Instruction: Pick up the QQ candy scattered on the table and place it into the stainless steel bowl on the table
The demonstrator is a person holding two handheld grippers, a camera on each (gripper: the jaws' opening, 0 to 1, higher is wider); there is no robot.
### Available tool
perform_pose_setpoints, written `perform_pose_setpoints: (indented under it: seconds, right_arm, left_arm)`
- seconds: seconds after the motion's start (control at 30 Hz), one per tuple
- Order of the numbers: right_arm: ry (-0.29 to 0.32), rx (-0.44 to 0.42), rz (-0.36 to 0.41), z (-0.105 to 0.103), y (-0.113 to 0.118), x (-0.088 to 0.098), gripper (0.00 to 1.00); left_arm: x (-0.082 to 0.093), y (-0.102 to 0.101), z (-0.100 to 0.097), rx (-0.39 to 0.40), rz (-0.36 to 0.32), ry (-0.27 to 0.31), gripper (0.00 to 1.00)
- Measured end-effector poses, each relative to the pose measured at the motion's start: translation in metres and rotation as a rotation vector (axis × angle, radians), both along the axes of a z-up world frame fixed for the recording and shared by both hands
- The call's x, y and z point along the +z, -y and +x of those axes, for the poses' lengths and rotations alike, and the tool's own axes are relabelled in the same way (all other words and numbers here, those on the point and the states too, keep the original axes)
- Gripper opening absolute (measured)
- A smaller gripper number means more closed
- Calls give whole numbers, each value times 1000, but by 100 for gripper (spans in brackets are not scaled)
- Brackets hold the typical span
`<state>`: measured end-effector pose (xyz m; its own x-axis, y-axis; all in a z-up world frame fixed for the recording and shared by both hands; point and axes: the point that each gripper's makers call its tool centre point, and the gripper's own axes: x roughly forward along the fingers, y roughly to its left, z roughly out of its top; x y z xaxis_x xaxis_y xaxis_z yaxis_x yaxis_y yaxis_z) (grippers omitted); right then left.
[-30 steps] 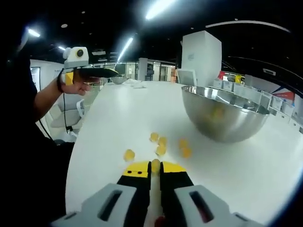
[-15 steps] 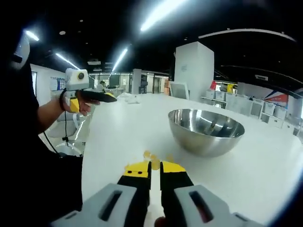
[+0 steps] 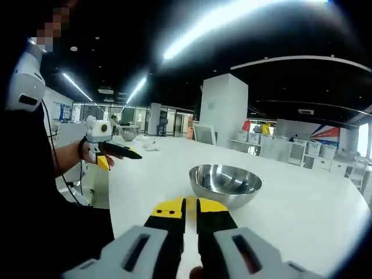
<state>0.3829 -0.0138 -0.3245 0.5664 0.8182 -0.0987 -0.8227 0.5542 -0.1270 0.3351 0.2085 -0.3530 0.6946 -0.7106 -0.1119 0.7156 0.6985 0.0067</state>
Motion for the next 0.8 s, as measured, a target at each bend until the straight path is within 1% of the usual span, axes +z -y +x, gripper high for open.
perform_pose_setpoints:
  seconds: [0.2,0.4,0.5,0.53,0.57,0.6,0.67,0.8]
  right_arm:
    - [4,-7,-10,7,5,-1,9]
    - [8,10,-63,22,1,2,9]
    - [2,39,-138,32,-4,0,9]
    - [-6,42,-157,37,-5,-1,9]
    - [-9,34,-199,45,-7,-2,9]
    - [-10,33,-224,49,-8,-3,9]
    - [-19,42,-251,60,-14,-2,9]
    - [-50,77,-352,80,-25,-5,9]
  left_arm:
    - [2,4,-1,-8,2,5,75]
    - [2,4,-1,-9,10,5,75]
    - [2,6,-2,-22,12,3,75]
    - [2,7,-2,-26,14,2,75]
    - [1,7,-2,-29,16,1,75]
    - [0,7,-2,-29,17,0,75]
    - [-1,7,-1,-26,10,-3,75]
    - [-5,7,-3,-32,14,-12,75]
